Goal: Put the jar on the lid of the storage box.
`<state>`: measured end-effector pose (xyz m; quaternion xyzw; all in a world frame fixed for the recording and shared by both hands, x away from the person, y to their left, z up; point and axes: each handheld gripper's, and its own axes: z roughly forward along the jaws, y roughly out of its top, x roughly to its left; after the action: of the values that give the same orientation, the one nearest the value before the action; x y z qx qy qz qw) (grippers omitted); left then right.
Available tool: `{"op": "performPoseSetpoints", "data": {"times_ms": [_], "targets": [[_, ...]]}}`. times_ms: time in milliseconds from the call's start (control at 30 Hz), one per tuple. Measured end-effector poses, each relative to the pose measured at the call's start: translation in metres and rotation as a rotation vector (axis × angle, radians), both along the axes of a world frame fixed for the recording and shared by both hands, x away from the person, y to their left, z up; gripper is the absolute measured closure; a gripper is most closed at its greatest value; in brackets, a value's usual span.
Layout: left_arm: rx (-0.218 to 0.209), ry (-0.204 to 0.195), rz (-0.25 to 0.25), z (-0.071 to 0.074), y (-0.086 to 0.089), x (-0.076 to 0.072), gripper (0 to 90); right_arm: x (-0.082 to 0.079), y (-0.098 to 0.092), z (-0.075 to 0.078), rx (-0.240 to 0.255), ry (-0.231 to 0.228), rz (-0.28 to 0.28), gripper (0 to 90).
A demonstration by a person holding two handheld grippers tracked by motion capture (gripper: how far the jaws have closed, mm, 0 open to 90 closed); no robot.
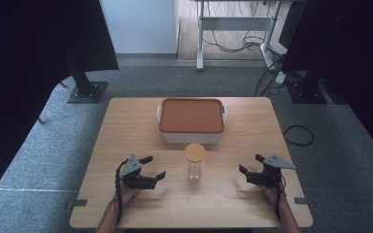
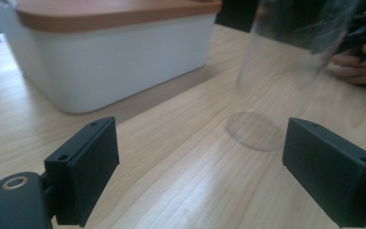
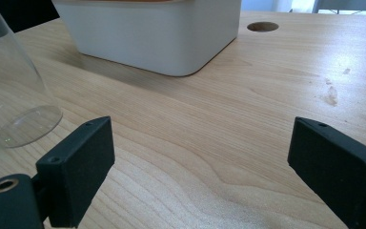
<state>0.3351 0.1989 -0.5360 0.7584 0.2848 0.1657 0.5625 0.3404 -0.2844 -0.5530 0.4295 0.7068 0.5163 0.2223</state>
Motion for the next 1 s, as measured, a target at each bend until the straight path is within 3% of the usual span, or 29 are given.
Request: {"op": "performPoseSetpoints", "data": {"times_ms": [133,400,1000], "targets": [[-0.009,-0.010,-0.023,0.003,-0.003,-0.003,11.5,0.000,0.000,0.000,0.000,0.000,0.000,8.3],[-0.007,-0.025,-0.126,0.011,-0.016,-0.011,10.8,0.000,0.001,0.000,-0.008,0.000,-0.003,8.3],[0.004,-0.043,-0.173,0.015,-0.036,-0.016,9.1,-0.001,0.002,0.000,-0.023,-0.005,-0.006,8.3]]}}
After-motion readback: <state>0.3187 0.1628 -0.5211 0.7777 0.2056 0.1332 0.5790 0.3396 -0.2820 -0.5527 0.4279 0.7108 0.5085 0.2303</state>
